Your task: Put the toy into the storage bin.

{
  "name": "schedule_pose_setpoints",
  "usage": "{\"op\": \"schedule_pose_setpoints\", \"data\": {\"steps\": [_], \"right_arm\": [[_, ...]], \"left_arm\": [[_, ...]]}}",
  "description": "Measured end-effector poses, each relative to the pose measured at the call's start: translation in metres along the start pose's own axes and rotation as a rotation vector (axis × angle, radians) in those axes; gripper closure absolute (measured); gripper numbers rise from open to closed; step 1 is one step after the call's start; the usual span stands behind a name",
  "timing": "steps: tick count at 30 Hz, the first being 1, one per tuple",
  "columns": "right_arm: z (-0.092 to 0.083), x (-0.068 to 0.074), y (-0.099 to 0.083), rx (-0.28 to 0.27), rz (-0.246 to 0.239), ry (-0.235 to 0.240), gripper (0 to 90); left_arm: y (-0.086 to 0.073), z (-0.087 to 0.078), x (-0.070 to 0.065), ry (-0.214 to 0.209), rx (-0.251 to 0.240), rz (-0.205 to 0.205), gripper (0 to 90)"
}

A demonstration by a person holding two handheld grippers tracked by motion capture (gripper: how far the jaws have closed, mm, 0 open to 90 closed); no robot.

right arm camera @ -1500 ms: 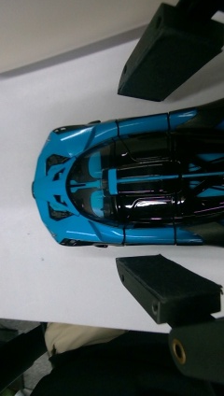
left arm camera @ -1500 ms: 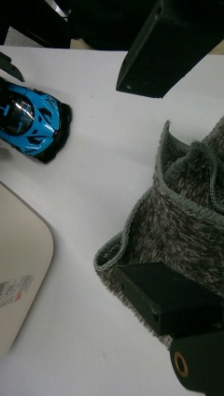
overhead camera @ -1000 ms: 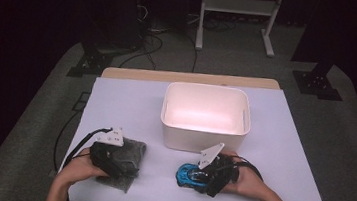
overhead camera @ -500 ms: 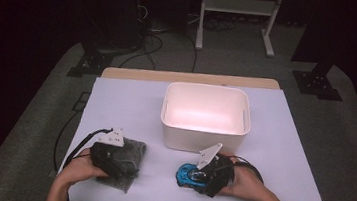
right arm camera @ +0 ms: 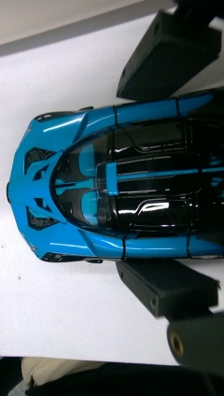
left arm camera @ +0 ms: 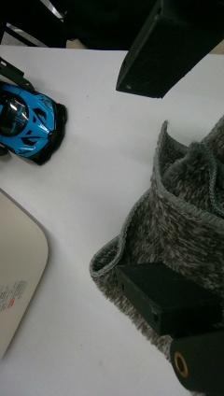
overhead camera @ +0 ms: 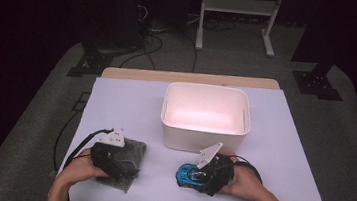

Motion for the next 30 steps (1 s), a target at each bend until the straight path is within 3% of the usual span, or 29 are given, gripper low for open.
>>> {"op": "schedule_pose_setpoints", "data": {"steps": [2, 15, 30], "right_arm": [[-0.0014, 0.0028, 0.0009, 0.002, -0.011, 0.012, 24.0], [-0.0018, 0.0030, 0.0018, 0.007, -0.026, 0.019, 24.8], [-0.0026, 0.0029, 0.0019, -0.004, -0.008, 0.029, 25.0]], "left_arm": [[-0.0004, 0.0002, -0.0003, -0.001, 0.003, 0.000, 9.6], [-0.0006, -0.0008, 0.0006, 0.001, -0.001, 0.000, 9.6], [-0.0005, -0.0020, 0.0006, 0.002, -0.004, -0.003, 9.6]]}}
Point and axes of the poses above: each handheld gripper's, and its own axes: z roughly forward along the jaws, y roughly out of its top, x roughly to its left, the point moved 10 cm from there along z, roughly forward along the jaws, and after that the axes turned 12 degrees about -x, right-handed, at the moved point
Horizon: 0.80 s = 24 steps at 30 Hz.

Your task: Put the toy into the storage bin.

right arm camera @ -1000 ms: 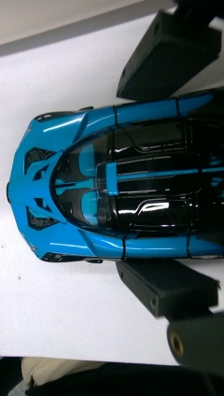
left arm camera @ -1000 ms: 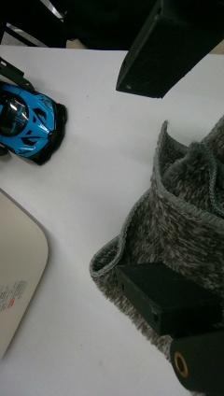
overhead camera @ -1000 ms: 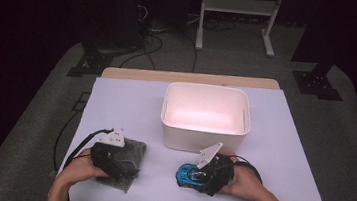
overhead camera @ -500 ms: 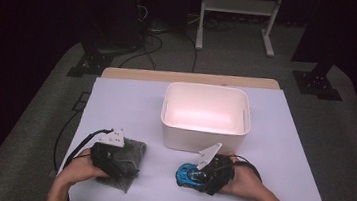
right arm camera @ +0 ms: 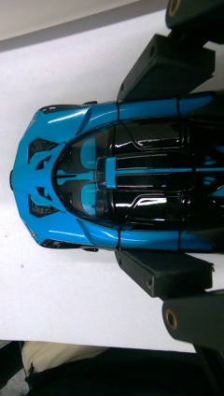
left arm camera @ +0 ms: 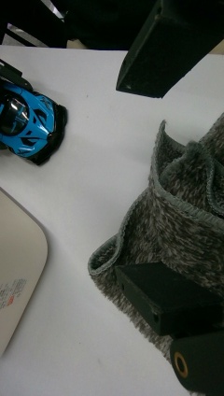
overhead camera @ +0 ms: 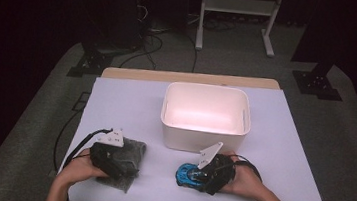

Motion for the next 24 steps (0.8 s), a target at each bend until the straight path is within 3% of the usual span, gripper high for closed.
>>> {"op": "schedule_pose_setpoints", "data": {"steps": [18, 24], "right_arm": [[-0.006, 0.003, 0.007, -0.010, 0.026, 0.042, 25.0], [-0.017, 0.008, 0.021, -0.035, 0.019, 0.060, 25.0]], "left_arm": [[0.000, -0.001, 0.000, -0.001, -0.006, -0.001, 9.5], [0.000, -0.001, 0.000, -0.001, -0.008, -0.003, 9.5]]}}
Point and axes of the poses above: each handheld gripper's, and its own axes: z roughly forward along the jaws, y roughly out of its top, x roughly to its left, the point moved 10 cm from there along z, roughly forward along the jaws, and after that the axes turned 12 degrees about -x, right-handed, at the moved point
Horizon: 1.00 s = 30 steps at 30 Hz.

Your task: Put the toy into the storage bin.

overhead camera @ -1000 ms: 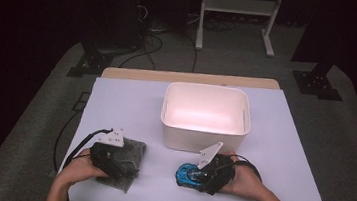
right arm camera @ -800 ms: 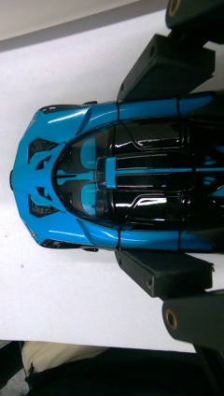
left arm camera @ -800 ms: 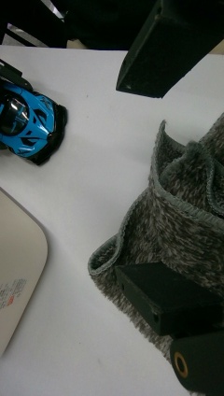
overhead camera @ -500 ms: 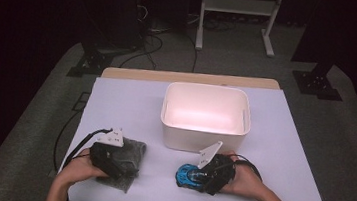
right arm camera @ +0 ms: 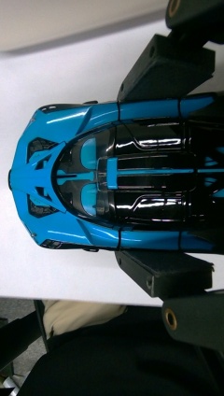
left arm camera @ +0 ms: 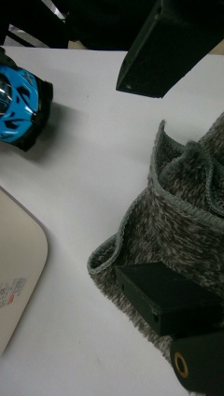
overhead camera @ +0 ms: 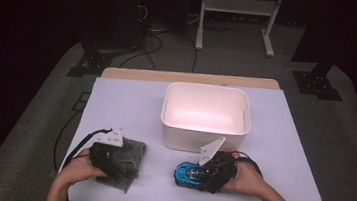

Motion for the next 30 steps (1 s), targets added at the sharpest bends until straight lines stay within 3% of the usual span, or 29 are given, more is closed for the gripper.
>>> {"op": "schedule_pose_setpoints", "data": {"steps": [9, 18, 30], "right_arm": [[-0.022, 0.007, 0.026, -0.014, -0.039, 0.014, 25.0], [-0.045, 0.012, 0.052, -0.049, -0.039, 0.054, 25.0], [-0.079, 0.009, 0.087, -0.069, -0.049, 0.060, 25.0]], "left_arm": [[-0.001, -0.001, 0.001, 0.003, -0.010, -0.008, 9.5], [0.000, -0.004, 0.004, 0.008, -0.025, -0.019, 9.5], [-0.003, -0.007, 0.007, 0.013, -0.038, -0.033, 9.4]]}}
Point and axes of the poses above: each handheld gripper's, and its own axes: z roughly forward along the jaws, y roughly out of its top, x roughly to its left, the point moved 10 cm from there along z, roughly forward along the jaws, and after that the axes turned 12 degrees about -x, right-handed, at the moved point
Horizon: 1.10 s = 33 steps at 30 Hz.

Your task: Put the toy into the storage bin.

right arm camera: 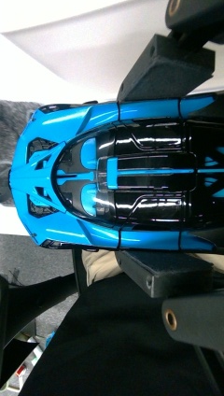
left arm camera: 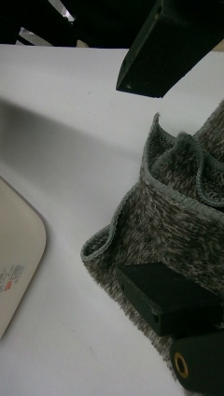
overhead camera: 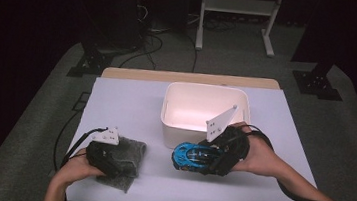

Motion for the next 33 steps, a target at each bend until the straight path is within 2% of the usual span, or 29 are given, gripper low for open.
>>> {"op": "schedule_pose_setpoints", "data": {"steps": [11, 16, 22, 33], "right_arm": [[-0.024, -0.013, 0.029, 0.005, -0.021, -0.010, 25.0], [-0.034, -0.030, 0.041, -0.002, -0.025, -0.025, 25.0], [-0.039, -0.048, 0.050, 0.015, -0.031, -0.032, 25.0], [-0.044, -0.081, 0.055, 0.019, -0.015, -0.052, 25.0]], "left_arm": [[-0.001, -0.003, 0.002, 0.007, -0.013, -0.017, 9.4], [-0.001, -0.006, 0.005, 0.018, -0.019, -0.016, 9.4], [-0.001, -0.007, 0.005, 0.022, -0.021, -0.018, 9.4], [-0.002, -0.010, 0.009, 0.039, -0.018, -0.021, 9.4]]}}
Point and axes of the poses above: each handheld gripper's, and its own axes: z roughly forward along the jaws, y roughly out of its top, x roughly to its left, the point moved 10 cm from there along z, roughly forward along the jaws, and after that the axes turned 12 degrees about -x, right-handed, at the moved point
